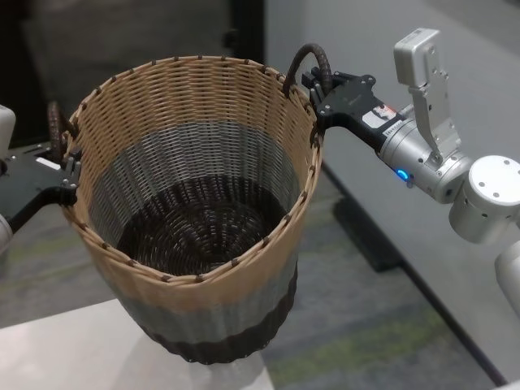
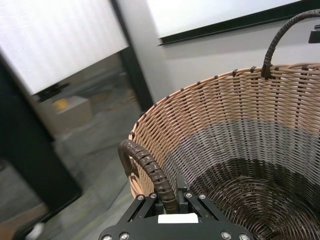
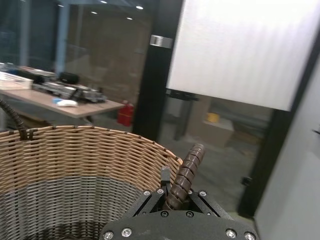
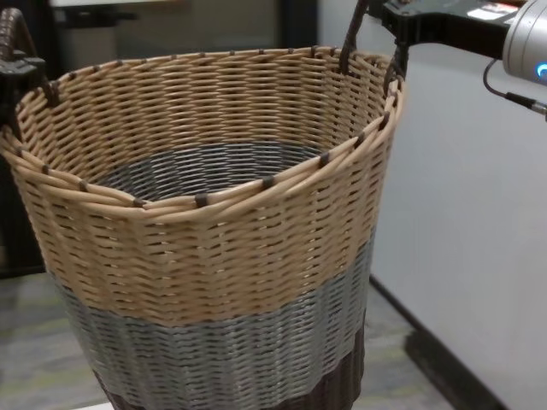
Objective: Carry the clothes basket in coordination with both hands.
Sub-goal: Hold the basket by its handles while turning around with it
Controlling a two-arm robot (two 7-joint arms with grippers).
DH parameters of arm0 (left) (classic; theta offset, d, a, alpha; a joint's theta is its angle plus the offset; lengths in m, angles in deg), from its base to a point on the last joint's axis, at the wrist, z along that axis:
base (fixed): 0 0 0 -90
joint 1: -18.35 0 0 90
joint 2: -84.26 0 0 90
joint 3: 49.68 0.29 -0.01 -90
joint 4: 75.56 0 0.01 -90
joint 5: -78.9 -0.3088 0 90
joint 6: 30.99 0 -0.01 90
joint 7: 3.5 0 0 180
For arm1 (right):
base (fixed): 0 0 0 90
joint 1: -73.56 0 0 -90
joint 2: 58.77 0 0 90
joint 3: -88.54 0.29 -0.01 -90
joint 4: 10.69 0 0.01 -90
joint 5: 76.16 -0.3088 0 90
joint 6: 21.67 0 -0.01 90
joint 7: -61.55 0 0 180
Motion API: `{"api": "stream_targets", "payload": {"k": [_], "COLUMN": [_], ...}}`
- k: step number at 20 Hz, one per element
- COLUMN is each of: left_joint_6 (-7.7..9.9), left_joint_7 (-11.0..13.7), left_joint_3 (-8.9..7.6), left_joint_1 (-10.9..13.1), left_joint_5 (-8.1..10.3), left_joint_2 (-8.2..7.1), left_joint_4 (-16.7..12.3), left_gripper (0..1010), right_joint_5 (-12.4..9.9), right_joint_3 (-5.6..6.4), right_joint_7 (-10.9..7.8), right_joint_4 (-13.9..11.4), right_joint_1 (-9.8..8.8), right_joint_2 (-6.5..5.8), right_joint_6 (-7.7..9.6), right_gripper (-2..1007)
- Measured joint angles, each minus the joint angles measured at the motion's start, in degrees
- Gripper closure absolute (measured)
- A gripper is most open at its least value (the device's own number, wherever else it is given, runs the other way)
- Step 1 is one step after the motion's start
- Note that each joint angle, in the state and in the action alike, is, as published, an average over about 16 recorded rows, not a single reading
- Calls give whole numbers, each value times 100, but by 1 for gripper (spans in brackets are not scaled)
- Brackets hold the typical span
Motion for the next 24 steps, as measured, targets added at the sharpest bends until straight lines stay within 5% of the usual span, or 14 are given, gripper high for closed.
{"api": "stream_targets", "payload": {"k": [24], "left_joint_6": [0], "left_joint_7": [0], "left_joint_3": [0], "left_joint_1": [1], "left_joint_5": [0], "left_joint_2": [0], "left_joint_4": [0], "left_gripper": [845], "right_joint_5": [0], "right_joint_3": [0], "right_joint_7": [0], "right_joint_4": [0], "right_joint_1": [0], "right_joint_2": [0], "right_joint_6": [0], "right_gripper": [928]}}
